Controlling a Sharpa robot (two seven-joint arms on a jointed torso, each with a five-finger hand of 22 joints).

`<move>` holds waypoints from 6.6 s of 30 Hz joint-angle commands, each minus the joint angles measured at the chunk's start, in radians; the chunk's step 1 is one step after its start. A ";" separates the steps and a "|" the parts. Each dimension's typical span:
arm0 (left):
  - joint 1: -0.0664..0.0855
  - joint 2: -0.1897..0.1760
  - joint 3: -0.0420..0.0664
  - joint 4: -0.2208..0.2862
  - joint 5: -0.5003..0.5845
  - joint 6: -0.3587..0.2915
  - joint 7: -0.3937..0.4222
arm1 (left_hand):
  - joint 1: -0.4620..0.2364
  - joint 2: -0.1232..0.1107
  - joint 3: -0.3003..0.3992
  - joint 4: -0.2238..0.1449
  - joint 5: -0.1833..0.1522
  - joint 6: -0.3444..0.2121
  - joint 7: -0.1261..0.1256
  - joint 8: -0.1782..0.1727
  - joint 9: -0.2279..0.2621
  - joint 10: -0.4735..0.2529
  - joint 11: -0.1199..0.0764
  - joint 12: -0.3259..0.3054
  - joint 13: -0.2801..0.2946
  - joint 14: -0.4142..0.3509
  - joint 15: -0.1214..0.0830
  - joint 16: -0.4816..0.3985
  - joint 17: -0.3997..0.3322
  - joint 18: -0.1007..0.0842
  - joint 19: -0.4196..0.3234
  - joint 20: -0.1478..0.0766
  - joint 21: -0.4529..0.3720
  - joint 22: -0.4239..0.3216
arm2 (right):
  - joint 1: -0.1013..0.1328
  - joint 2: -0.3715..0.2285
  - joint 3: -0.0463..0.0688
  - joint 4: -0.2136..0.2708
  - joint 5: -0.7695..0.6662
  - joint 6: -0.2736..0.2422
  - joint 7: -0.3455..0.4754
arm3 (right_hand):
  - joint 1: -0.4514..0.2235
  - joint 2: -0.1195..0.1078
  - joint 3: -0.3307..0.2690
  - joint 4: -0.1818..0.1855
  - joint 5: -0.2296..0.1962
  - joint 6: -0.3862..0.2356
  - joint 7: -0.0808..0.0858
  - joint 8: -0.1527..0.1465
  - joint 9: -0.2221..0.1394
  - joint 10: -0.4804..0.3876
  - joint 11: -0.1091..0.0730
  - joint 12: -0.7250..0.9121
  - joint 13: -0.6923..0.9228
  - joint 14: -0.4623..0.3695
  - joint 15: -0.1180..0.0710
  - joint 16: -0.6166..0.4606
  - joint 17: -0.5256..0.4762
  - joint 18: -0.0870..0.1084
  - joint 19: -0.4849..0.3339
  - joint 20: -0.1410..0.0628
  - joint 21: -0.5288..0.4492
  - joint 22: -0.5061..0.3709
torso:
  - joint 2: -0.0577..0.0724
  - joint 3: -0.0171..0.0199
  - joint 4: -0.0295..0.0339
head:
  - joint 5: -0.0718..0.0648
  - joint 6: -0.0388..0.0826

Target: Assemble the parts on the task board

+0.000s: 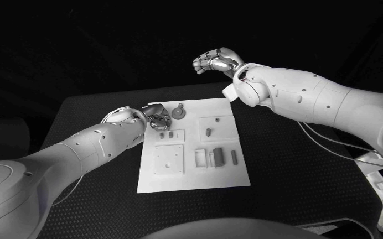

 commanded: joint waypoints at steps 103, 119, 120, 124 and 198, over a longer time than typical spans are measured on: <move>0.064 -0.533 0.122 0.668 0.932 0.074 0.050 | -0.086 -0.002 -0.021 0.001 0.033 -0.045 0.039 0.039 0.016 -0.151 0.058 -0.002 -0.049 -0.069 0.084 -0.314 -0.013 -0.011 -0.181 0.083 -0.009 -0.230 | -0.113 -0.044 -0.056 0.009 -1.175 0.185 -0.375 | 0.165 -0.050 0.005 -0.021 0.000 0.022 -0.027 0.021 -0.001 0.060 -0.034 -0.032 0.031 0.307 -0.143 0.168 0.204 0.053 0.356 -0.063 0.080 0.021 | -0.044 -0.0373 0.0049 | -0.003 0.016; 0.064 -0.520 0.122 0.661 0.934 0.077 0.042 | -0.092 -0.002 -0.025 0.001 0.028 -0.042 0.047 0.042 0.016 -0.149 0.061 -0.001 -0.051 -0.069 0.086 -0.322 -0.007 -0.010 -0.181 0.084 -0.008 -0.237 | -0.124 -0.020 -0.062 0.005 -1.166 0.176 -0.360 | 0.167 -0.016 0.011 -0.021 -0.001 0.034 -0.021 0.027 -0.003 0.075 -0.035 -0.038 0.022 0.309 -0.143 0.161 0.215 0.053 0.357 -0.062 0.073 0.023 | -0.044 -0.0352 0.0036 | 0.003 0.007; 0.064 -0.519 0.122 0.660 0.934 0.076 0.042 | -0.092 -0.001 -0.025 0.001 0.028 -0.042 0.047 0.042 0.016 -0.149 0.061 -0.001 -0.051 -0.069 0.086 -0.322 -0.007 -0.010 -0.181 0.084 -0.008 -0.238 | -0.124 -0.018 -0.062 0.003 -1.166 0.177 -0.360 | 0.167 -0.016 0.011 -0.021 -0.001 0.036 -0.020 0.028 -0.003 0.077 -0.035 -0.038 0.022 0.309 -0.143 0.160 0.215 0.053 0.357 -0.062 0.073 0.023 | -0.044 -0.0352 0.0040 | 0.004 0.006; 0.064 -0.517 0.122 0.657 0.934 0.076 0.042 | -0.093 -0.001 -0.026 0.001 0.028 -0.043 0.048 0.042 0.016 -0.149 0.062 -0.001 -0.052 -0.069 0.086 -0.323 -0.007 -0.010 -0.181 0.084 -0.008 -0.238 | -0.129 -0.011 -0.067 -0.003 -1.166 0.181 -0.358 | 0.167 -0.008 0.012 -0.021 -0.001 0.045 -0.017 0.033 -0.002 0.087 -0.035 -0.037 0.020 0.309 -0.143 0.158 0.219 0.053 0.358 -0.062 0.072 0.024 | -0.043 -0.0358 0.0041 | 0.005 0.003; 0.065 -0.523 0.122 0.647 0.934 0.070 0.035 | -0.094 -0.002 -0.029 0.001 0.028 -0.060 0.055 0.037 0.012 -0.159 0.066 -0.002 -0.057 -0.063 0.087 -0.333 0.009 -0.007 -0.176 0.085 -0.006 -0.249 | -0.176 0.007 -0.069 -0.019 -1.237 0.045 -0.353 | 0.191 0.022 0.219 -0.022 -0.001 0.185 -0.062 0.086 0.004 0.196 -0.066 -0.031 0.018 0.351 -0.166 0.138 0.280 0.053 0.394 -0.074 0.088 0.029 | -0.042 -0.0365 0.0027 | 0.018 -0.014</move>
